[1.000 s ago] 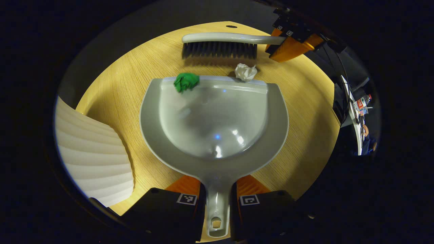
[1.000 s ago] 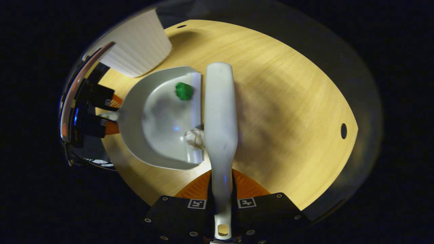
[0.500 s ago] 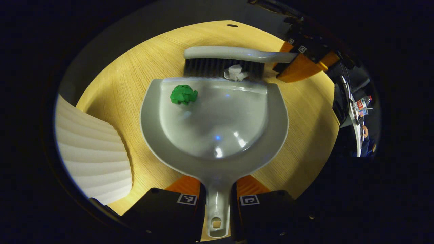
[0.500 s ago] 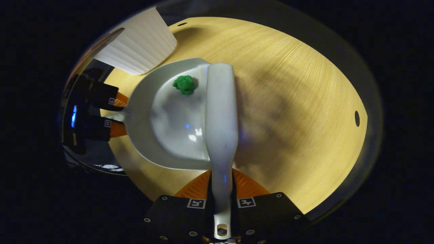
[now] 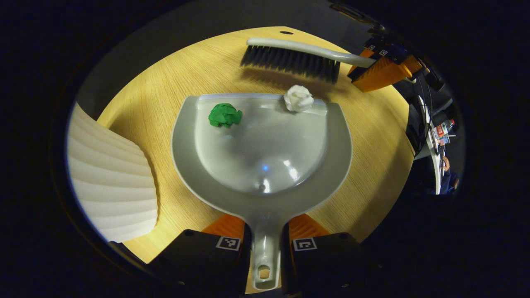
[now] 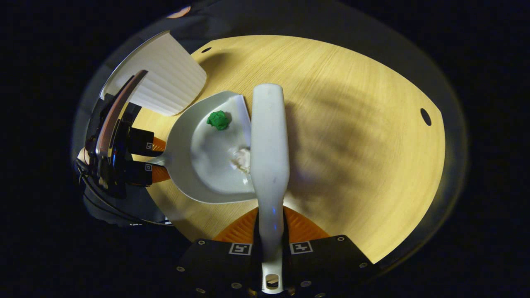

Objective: Pick up the small broom and dustpan from the desktop, sweep the trash into the dustpan with the broom, and then empty the trash into the garbage bin.

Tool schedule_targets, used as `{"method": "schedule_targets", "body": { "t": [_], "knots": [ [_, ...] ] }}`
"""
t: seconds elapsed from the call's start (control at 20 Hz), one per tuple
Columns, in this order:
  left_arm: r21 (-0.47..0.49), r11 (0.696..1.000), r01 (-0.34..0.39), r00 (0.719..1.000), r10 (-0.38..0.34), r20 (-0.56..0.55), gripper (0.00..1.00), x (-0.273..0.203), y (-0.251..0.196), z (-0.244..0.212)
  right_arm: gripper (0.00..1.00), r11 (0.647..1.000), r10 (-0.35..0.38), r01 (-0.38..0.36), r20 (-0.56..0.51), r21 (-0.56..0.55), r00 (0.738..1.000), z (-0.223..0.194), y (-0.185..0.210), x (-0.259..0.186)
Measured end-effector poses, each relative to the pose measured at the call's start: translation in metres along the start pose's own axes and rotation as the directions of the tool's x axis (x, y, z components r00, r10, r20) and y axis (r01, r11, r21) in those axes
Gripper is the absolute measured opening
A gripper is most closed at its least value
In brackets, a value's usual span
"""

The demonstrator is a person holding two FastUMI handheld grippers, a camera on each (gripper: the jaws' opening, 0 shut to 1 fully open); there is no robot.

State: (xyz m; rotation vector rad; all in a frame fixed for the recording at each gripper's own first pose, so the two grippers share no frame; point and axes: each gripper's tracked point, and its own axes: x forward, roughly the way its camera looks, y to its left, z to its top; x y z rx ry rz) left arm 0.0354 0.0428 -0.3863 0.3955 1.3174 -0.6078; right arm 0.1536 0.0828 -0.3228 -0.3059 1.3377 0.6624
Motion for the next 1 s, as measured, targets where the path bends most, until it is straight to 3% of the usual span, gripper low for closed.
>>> {"method": "schedule_targets", "body": {
  "t": [0.2, 0.35, 1.0],
  "knots": [
    [-0.018, 1.000, 0.005, 1.000, -0.005, 0.026, 0.31, 0.001, -0.002, -0.001, 0.19, 0.990, -0.120, 0.120, -0.001, 0.073, 0.993, -0.011, -0.029, 0.003],
    [0.002, 1.000, -0.019, 1.000, 0.019, 0.023, 0.31, -0.004, -0.001, 0.001, 0.18, 0.978, -0.198, 0.201, -0.041, 0.065, 0.979, -0.031, -0.043, 0.007],
    [0.126, 0.989, 0.073, 0.996, -0.078, 0.032, 0.31, -0.013, 0.025, 0.009, 0.18, 0.987, -0.142, 0.143, -0.018, 0.077, 0.990, -0.051, -0.051, 0.017]
  ]
}}
